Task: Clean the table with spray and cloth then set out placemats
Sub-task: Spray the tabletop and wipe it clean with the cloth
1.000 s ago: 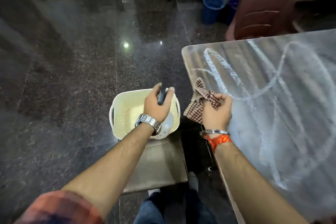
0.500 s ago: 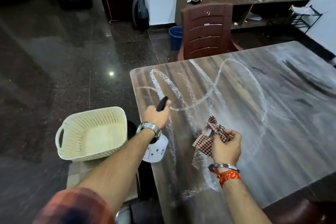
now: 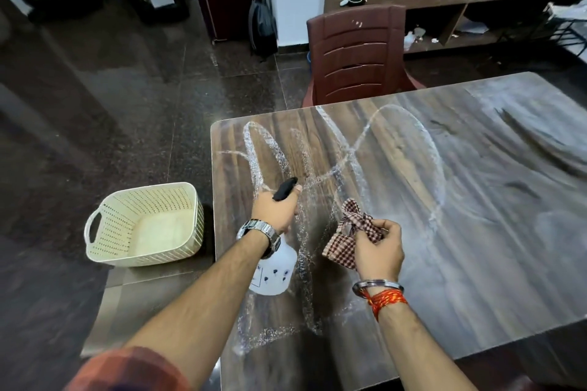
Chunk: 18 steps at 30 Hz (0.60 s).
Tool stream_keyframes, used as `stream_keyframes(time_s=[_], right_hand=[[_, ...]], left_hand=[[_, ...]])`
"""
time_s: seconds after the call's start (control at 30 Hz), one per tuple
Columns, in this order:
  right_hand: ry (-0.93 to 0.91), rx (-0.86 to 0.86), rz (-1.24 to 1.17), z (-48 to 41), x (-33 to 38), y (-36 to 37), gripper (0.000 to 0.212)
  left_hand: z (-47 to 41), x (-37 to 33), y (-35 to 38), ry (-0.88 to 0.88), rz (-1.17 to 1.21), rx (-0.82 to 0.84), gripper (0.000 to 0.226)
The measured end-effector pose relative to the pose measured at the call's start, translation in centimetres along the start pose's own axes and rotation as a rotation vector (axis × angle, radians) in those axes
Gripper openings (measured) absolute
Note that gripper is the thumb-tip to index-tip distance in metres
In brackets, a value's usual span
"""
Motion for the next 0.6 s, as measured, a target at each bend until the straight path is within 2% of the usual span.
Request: stream_keyframes(time_s=[0.2, 0.33, 0.43, 0.6], right_hand=[[-0.024, 0.024, 0.004, 0.8, -0.3, -0.9, 0.024], [-0.032, 0.038, 0.016, 1.0, -0.3, -1.2, 0.023], [-0.041, 0.056, 0.013, 0.9, -0.2, -1.4, 0.024], [-0.032, 0.1, -0.007, -0.2, 0.2, -1.4, 0.023]], left_hand=[[0.6, -1.2, 0.0, 0.072, -0.073, -0.076, 0.047], [0.0, -0.6, 0.1, -0.012, 0.063, -0.033, 0.043], [0.1, -1.0, 0.6, 0.017, 0.053, -0.023, 0.049], [0.1, -1.4, 0.1, 0.022, 0.005, -0.195, 0.047]])
Point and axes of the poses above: each hand's wrist, its own z-axis away from the middle knuckle, its own y-axis out of the palm, x = y × z, the point moved 7 cm from there along -z, towards the middle knuckle, and after that the axes turned 3 degrees about -x, right-handed, at the moved point
